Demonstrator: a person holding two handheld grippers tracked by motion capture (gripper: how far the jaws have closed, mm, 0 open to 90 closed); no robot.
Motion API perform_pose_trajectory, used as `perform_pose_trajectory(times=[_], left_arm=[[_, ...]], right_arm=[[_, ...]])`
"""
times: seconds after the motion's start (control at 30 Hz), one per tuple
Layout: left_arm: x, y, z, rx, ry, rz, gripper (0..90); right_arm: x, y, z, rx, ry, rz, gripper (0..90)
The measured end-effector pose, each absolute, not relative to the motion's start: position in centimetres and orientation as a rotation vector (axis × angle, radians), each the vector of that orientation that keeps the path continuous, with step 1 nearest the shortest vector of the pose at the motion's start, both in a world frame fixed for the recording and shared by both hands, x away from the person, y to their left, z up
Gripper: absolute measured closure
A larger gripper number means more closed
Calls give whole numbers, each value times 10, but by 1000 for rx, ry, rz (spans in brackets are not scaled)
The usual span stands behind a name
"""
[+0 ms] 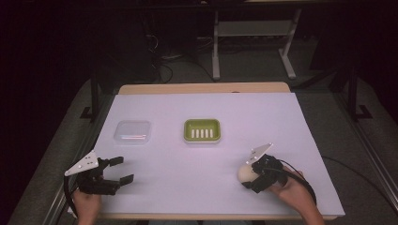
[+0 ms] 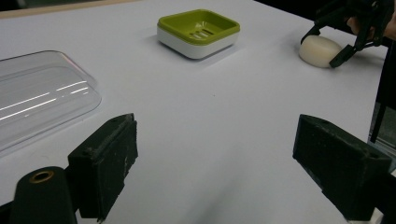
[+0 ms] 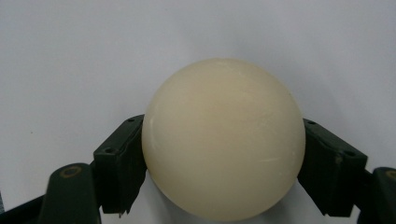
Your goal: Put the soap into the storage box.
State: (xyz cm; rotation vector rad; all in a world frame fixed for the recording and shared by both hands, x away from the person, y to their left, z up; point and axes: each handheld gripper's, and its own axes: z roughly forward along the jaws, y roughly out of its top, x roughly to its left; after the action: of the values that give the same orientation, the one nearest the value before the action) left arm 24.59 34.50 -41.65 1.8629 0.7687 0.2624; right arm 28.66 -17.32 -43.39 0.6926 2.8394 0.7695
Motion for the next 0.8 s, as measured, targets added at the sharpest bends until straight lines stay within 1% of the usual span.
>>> perform_pose_trajectory(times=[0.37, 0.8], left_arm=[[246, 347, -417, 1861, 784, 266, 132], [245, 354, -417, 1834, 808, 273, 132]], right_arm=[[290, -168, -424, 669, 2863, 786, 232], [309, -155, -407, 657, 2892, 863, 233]])
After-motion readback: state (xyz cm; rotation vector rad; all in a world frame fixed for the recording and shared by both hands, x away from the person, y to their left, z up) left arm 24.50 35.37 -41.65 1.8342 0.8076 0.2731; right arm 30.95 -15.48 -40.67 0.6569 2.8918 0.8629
